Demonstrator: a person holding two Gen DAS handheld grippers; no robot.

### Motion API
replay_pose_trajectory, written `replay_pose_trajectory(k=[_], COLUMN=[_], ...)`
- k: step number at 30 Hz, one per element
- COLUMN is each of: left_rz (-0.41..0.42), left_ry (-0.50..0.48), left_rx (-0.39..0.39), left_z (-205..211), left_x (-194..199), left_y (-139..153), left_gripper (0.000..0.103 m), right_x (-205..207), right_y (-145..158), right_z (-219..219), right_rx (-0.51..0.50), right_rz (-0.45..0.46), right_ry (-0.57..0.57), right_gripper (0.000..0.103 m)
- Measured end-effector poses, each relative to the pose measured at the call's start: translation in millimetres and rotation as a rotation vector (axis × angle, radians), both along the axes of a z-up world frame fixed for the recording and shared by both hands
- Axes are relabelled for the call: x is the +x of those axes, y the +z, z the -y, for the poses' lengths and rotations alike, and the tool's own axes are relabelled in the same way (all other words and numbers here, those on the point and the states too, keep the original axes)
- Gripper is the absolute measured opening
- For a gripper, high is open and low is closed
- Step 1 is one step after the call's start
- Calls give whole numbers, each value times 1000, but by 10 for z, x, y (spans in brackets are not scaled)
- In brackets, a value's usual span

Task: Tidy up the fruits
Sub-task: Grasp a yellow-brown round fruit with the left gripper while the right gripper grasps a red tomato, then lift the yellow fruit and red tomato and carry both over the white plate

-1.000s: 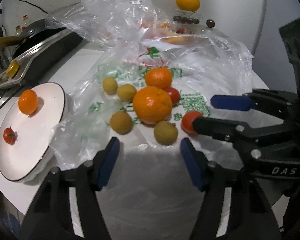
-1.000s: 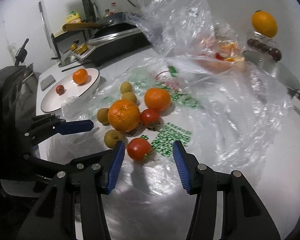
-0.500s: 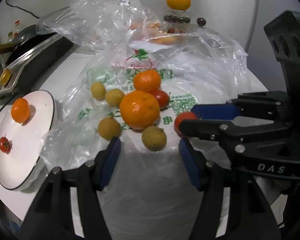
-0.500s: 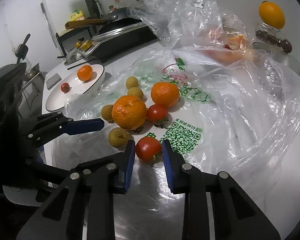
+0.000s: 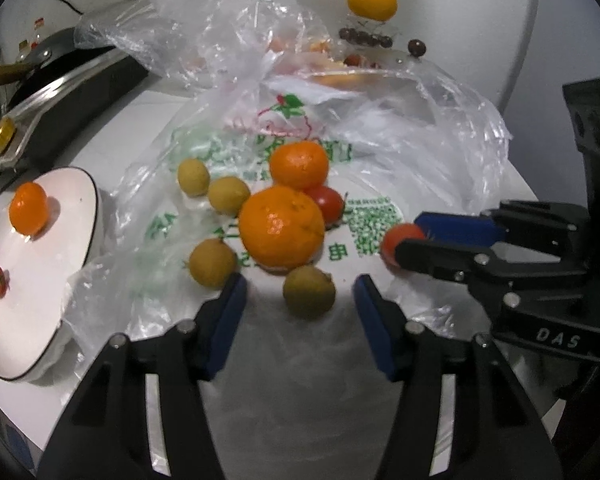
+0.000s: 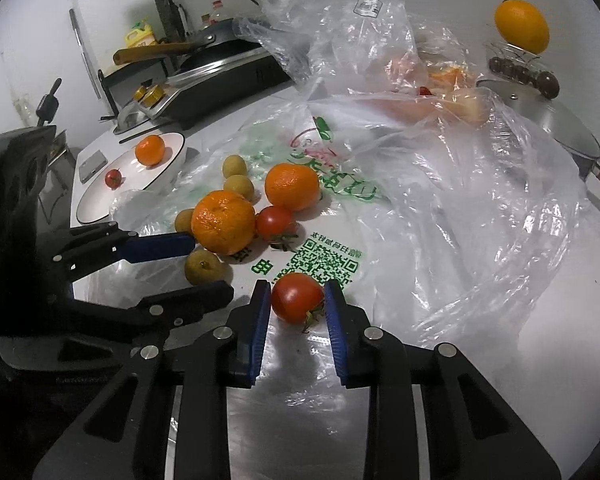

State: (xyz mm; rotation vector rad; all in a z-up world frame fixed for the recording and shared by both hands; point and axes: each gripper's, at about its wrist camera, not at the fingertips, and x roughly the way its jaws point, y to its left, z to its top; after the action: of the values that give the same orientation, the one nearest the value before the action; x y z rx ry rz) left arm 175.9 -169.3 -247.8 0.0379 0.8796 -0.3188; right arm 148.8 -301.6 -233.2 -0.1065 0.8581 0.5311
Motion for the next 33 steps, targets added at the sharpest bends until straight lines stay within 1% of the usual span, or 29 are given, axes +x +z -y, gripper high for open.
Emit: replay_pose_trajectory(k=[2, 3, 4, 7, 13, 19, 24, 33], left_rz=[1, 1, 4, 15, 25, 58, 76, 133], left_ry=[8, 5, 2, -9, -22, -32, -33, -11], left_rx=[8, 4, 8, 28, 31, 22, 3, -12], left_z=[-9, -12, -5, 26, 25, -4, -85, -299], left_x=[19, 25, 23, 3, -63, -170, -236, -343], left_y=[3, 7, 12, 26, 44, 143, 227, 386], left_gripper=[40, 39, 33, 27, 27, 27, 27, 27], right_x=[-15, -15, -17, -20, -55, -120, -181, -268], right_y=[-4, -5, -5, -4, 34, 107, 203, 347], right_z=[-4, -3, -7, -13, -41, -83, -174, -408], right_rx=[-2, -2, -2, -5, -9, -15, -22, -47], right_rz=[2, 3, 4, 6, 21, 40, 62, 95], right_ry=[1, 1, 1, 1, -5, -11, -5, 27], right_gripper=[29, 29, 29, 29, 29, 29, 29, 29])
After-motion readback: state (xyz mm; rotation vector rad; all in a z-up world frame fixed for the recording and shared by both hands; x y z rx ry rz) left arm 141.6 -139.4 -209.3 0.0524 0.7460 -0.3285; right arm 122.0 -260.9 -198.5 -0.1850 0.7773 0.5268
